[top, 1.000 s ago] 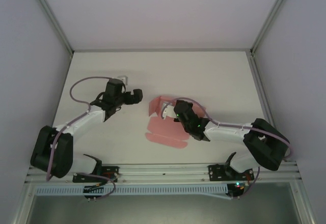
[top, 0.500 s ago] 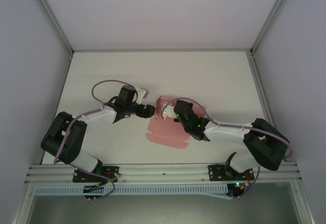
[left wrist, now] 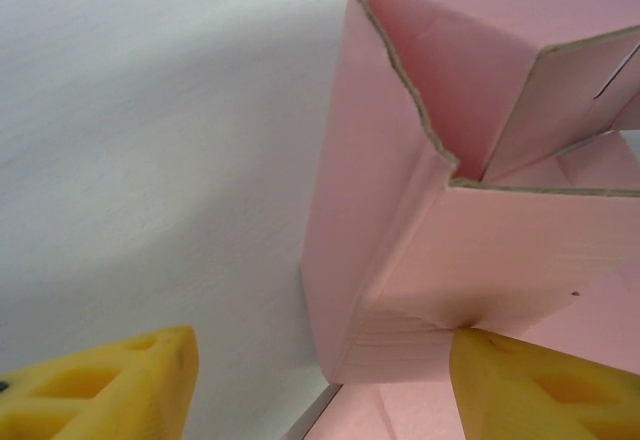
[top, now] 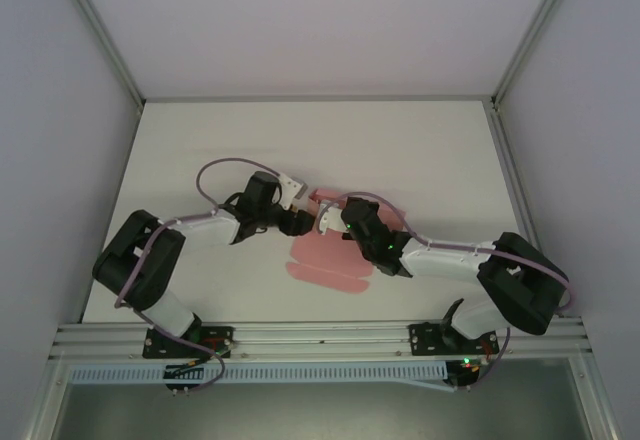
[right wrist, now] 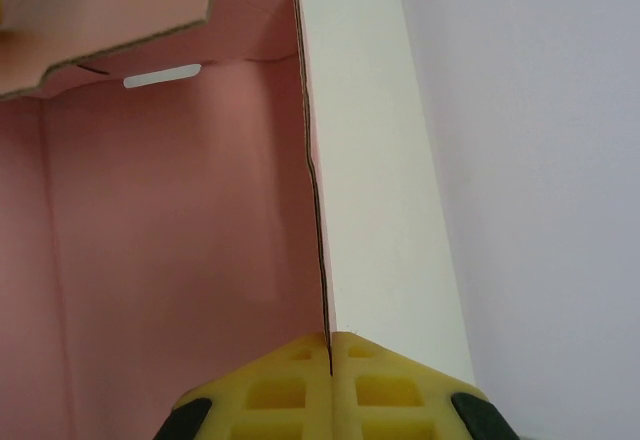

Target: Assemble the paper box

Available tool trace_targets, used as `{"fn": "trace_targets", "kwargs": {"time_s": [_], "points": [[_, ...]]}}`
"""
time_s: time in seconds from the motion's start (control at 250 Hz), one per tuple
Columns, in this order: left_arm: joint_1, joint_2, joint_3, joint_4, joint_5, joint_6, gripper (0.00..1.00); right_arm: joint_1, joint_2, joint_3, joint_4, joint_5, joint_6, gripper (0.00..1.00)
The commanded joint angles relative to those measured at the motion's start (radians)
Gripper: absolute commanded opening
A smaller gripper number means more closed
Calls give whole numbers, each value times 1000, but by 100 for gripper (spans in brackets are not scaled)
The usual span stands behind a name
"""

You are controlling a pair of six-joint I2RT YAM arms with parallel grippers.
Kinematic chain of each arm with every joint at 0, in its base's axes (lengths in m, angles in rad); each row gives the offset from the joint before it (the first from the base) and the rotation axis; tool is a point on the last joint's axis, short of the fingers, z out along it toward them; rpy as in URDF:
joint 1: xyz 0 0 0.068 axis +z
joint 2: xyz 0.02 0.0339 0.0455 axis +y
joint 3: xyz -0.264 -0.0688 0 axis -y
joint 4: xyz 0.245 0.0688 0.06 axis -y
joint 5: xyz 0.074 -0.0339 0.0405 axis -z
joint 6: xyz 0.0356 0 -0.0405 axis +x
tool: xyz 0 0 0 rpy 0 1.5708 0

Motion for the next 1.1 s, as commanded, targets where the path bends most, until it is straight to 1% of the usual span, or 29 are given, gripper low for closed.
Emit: {"fn": "trace_targets", "kwargs": {"time_s": [0.0,0.048,0.14,0.208,0.264,0.375,0.555,0.647,0.703,0.755,0.854,0.974,1.058,1.094], "points": [[-5,13,6,113,75,6,66,-4,19,8,-59,-14,28,0],[-7,18,9,120,81,8,66,-4,20,7,-59,-14,30,0],[-11,39,22,121,93,7,56,-3,22,11,-63,-14,38,0],[-15,52,30,129,91,-1,56,-4,21,12,-67,-20,42,0],[-23,60,32,141,61,-9,54,-4,21,12,-68,-24,45,0],[-36,74,36,156,-4,-24,46,-4,20,16,-75,-38,56,0],[-58,97,44,184,-120,-42,45,-2,18,17,-97,-73,79,0],[-65,119,58,188,-148,-52,43,6,19,13,-109,-87,80,0],[-69,127,59,199,-145,-55,41,12,18,11,-117,-93,79,0],[-72,127,53,215,-154,-61,39,15,20,6,-116,-80,82,0],[-81,129,47,223,-197,-55,37,17,15,0,-119,-68,86,0],[-93,137,50,210,-309,-56,28,18,7,-1,-126,-66,88,0],[-101,165,70,173,-421,-57,28,17,7,0,-124,-56,93,0],[-104,180,85,149,-489,-73,21,18,6,0,-121,-48,102,0]]}}
